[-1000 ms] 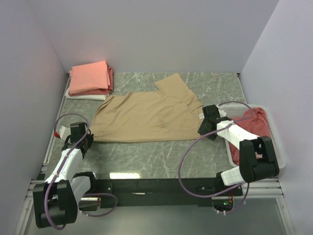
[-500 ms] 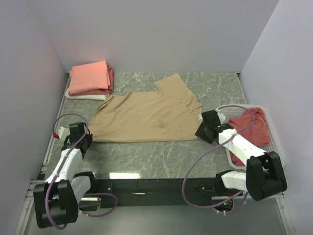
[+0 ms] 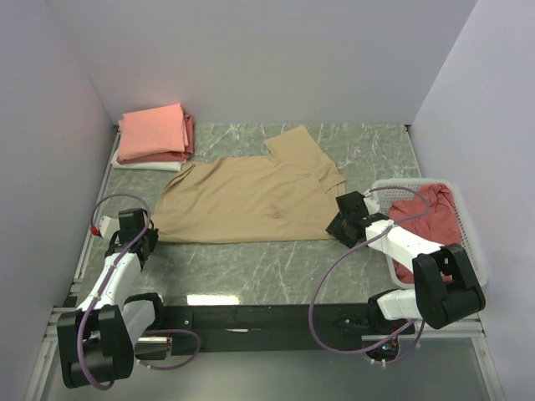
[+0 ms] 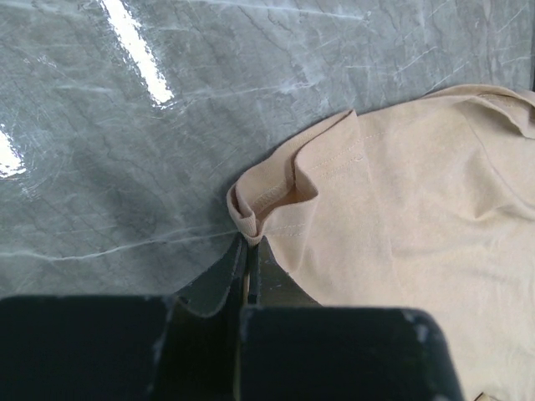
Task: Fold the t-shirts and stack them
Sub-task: Fold the tshirt
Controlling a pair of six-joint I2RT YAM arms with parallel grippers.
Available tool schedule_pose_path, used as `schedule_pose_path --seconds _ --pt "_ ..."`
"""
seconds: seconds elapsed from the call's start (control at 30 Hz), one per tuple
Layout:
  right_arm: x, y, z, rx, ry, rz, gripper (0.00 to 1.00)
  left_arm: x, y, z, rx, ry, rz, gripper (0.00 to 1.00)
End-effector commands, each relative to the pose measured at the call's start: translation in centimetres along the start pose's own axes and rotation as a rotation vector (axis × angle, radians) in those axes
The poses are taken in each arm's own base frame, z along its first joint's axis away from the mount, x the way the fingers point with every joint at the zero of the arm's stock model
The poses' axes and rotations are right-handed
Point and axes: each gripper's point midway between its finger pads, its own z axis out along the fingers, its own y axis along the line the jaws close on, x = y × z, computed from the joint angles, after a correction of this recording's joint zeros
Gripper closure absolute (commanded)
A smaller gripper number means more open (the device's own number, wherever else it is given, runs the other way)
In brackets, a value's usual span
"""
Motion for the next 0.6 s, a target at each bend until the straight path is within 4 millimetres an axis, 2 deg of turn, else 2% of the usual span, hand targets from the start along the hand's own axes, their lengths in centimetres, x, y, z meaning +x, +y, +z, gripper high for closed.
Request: schedule_pose_path --seconds 0.0,0.23,0.3,0.33,0.4,0.43,0.57 --pt "-0.5 0.3 0.9 -0.002 -0.042 0.047 0.45 -1.2 -1.6 -0.2 0.045 -0.033 -0.020 1.00" --pt "-1.0 1.3 1.4 -0.010 -0.042 0.052 0.49 -1.2 -1.2 -0.1 0.034 -0.036 -0.017 0.99" --pt "-1.2 1.6 1.5 -0.012 -0.043 0.042 0.60 -1.2 -1.1 -0.1 0.032 -0.040 -0.016 1.00" --pt "-1.3 1.7 1.5 -0.009 -0.045 0.038 0.71 -1.2 -1.2 -0.1 0.034 -0.039 -0.012 1.00" --pt "-1.4 1.7 1.5 -0.003 -0.045 0.023 0.86 -1.3 -1.3 -0.2 0.037 -0.040 -0.012 1.00" --pt "-1.5 1.6 1.4 0.002 -0.047 0.020 1.00 -1.2 -1.2 -0.2 0.033 -0.038 -0.007 1.00" --pt "-1.9 0.8 -0.1 0.011 -0.060 -0.015 1.00 -1.5 -1.0 -0.8 0.024 -0.041 0.004 1.00"
